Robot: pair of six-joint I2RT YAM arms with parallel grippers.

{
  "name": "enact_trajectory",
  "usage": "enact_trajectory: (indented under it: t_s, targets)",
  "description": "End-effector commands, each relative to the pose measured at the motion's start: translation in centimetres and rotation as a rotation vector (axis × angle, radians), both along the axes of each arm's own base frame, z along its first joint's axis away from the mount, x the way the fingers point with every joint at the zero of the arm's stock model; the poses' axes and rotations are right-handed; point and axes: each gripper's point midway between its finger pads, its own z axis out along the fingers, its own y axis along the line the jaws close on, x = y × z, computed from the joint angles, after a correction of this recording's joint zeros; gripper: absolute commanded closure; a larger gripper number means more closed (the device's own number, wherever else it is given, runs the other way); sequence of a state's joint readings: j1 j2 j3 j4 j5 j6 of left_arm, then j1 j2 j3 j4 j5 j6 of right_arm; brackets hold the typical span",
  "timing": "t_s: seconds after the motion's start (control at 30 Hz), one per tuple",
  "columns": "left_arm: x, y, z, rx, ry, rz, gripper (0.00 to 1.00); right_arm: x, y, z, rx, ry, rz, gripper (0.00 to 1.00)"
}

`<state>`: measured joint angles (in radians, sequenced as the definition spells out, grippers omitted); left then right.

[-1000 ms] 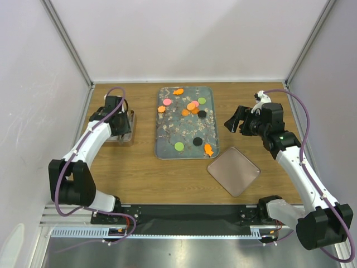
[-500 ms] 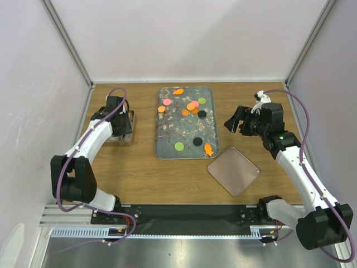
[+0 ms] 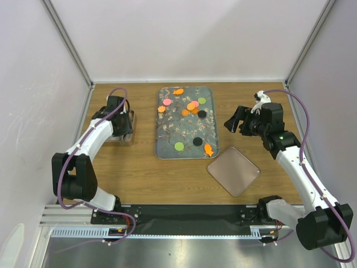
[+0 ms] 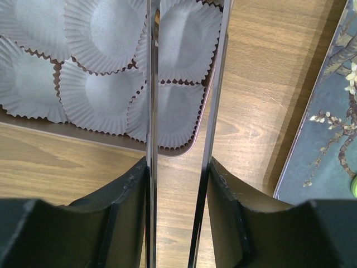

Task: Pack the cookies

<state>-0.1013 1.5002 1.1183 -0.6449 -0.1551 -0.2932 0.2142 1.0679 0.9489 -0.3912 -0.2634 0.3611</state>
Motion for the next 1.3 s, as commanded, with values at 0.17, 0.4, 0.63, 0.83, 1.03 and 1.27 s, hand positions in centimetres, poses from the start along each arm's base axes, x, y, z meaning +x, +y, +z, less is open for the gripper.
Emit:
enact_trajectory:
  t_s: [0.17,0.4,0.63,0.83,1.03,1.27]
  targets:
    - [1.8,0.4,2.2,0.014,-0.081,-0.004,0.50,0.2,0.3,1.1,-0.003,-0.044,0.016,0.17]
    - [1.5,0.2,3.0,0.003,-0.093,-0.017,0.50,0.3,0.3,1.0,-0.004,-0.042,0.016,0.17]
    - [0.2,0.1,5.4,-0.004,-0.143,-0.030,0.50,0.2,0.4,1.0,-0.003,-0.042,0.020,0.17]
    - [-1.6,-1.3,8.8,-0.001,-0.208,-0.079,0.50,0.3,0.4,0.9,-0.005,-0.040,0.021,0.16]
    - [-4.4,-7.8,10.2,-0.004,-0.234,-0.235,0.51,0.3,0.5,0.7,-0.005,-0.033,0.023,0.17]
    - [-8.7,-14.9,7.2,-0.014,-0.153,-0.439,0.51,0.4,0.6,0.6,-0.009,-0.030,0.023,0.17]
